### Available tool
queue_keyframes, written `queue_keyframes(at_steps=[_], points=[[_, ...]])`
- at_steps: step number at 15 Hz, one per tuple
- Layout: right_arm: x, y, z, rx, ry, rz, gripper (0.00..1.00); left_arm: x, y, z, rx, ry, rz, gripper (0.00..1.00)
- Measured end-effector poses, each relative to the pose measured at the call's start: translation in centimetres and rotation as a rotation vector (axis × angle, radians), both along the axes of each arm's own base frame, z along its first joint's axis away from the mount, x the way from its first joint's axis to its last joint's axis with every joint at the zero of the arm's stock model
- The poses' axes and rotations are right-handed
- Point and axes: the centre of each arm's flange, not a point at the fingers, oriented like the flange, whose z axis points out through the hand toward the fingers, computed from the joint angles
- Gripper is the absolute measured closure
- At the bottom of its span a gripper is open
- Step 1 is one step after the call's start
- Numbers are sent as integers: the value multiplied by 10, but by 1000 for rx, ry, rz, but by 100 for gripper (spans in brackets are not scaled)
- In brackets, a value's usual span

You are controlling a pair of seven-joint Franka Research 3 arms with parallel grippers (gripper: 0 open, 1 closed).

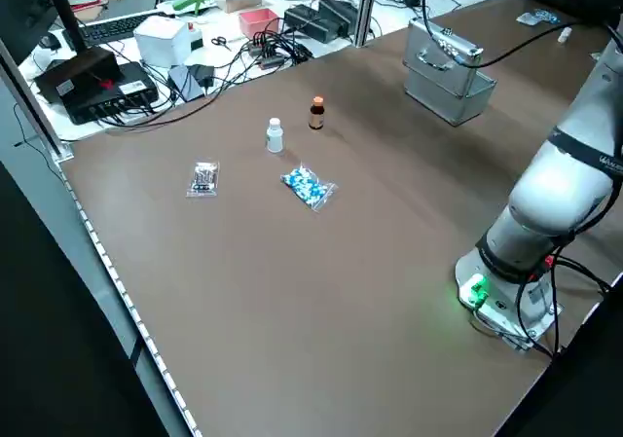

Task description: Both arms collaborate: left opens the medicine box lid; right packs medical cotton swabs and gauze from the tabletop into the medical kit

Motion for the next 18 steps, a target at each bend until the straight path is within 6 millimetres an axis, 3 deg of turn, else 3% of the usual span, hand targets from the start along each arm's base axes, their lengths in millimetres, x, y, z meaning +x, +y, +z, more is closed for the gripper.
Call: queue_keyframes(at_steps=[4,7,18], points=[[-13,12,-7,-42,15,99,0,-1,0,-1,1,-2,0,0],[-17,9,-9,-47,11,180,0,-1,0,-1,0,-3,0,0],[-19,-44,6,-56,-50,192,0,-1,-1,1,0,-9,-2,0]])
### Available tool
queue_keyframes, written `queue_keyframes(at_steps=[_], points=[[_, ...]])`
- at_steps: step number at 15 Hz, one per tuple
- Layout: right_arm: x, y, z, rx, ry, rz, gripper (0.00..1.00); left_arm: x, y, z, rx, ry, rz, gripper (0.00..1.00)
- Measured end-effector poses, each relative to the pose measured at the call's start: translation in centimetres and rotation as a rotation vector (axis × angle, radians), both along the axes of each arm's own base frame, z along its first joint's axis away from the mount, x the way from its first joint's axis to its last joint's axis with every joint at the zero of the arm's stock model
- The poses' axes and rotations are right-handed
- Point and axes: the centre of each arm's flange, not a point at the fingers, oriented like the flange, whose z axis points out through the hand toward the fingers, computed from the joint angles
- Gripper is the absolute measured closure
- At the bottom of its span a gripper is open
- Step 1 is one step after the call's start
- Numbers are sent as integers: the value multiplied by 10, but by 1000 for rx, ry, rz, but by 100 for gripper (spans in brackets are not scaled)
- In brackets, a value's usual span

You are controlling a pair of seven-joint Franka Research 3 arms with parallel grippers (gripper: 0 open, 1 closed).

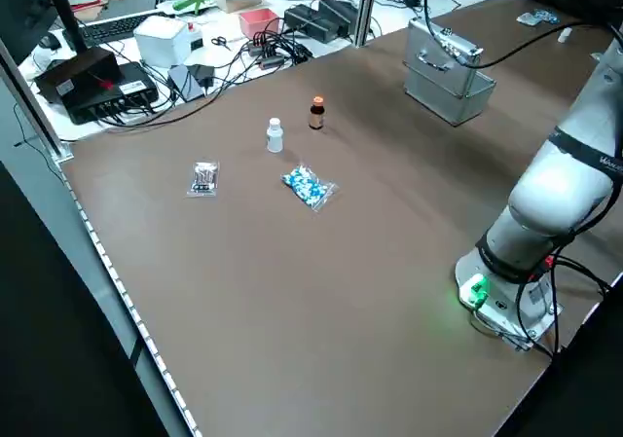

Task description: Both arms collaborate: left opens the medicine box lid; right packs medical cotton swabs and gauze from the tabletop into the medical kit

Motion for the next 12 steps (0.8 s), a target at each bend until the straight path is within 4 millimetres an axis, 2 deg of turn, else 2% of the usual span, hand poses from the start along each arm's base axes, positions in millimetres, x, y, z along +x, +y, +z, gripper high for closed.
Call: queue_keyframes(at_steps=[5,12], points=[[-16,-11,14,4,17,-17,0,0,0,1,-1,-6,0,0],[-17,-18,10,5,33,-31,0,1,0,2,-1,-9,0,0]])
